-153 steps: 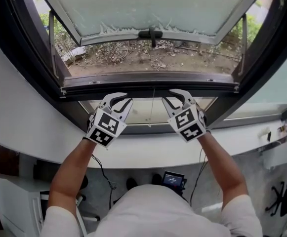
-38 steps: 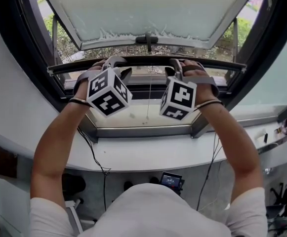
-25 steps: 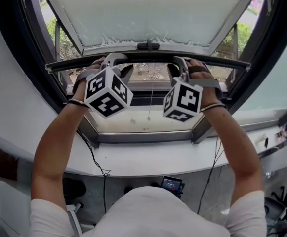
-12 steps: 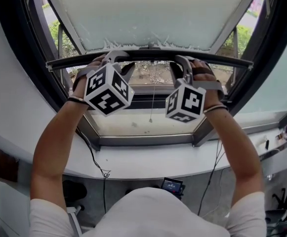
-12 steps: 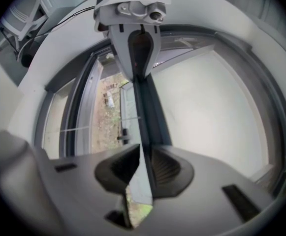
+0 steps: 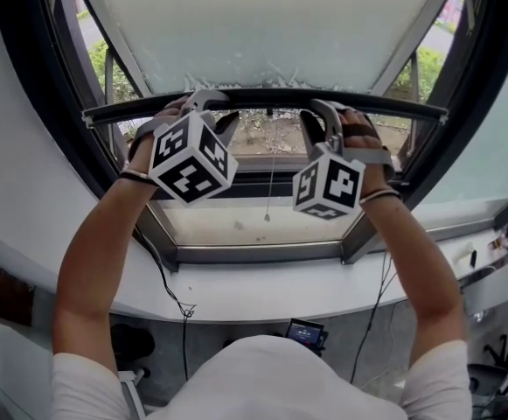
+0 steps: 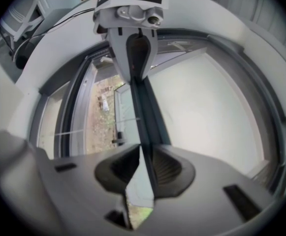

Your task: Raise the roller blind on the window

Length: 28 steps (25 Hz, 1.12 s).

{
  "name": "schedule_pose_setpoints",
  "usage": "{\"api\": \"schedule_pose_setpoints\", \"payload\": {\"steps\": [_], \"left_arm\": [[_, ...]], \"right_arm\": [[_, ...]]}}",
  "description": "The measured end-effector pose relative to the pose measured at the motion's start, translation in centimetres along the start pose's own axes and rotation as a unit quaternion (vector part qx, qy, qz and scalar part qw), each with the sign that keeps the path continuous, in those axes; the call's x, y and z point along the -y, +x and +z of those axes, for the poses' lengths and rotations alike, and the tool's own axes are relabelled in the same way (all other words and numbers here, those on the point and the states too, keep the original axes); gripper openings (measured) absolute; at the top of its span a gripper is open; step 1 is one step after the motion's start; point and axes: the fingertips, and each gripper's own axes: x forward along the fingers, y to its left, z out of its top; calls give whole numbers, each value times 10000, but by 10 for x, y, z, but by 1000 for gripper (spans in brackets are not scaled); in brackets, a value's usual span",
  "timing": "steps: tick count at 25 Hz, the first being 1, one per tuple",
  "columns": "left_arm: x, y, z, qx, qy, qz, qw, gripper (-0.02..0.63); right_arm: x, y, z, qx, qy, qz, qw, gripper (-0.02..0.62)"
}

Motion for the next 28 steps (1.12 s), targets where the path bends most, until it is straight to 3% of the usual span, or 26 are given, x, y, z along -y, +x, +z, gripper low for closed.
{"api": "schedule_pose_setpoints", "payload": {"steps": [11, 19, 28], "left_arm": [[-29, -10, 18, 162, -70, 328, 9993, 69], [-50, -20, 30, 185, -102, 387, 9990, 69], [-56, -20, 35, 278, -94, 407, 9987, 69]], "right_arm": [[15, -20, 13, 450, 688, -369, 9959, 84], [-20, -38, 21, 687, 1431, 93, 9873, 84], [-65, -34, 0, 472, 2184, 678, 9724, 84]]}}
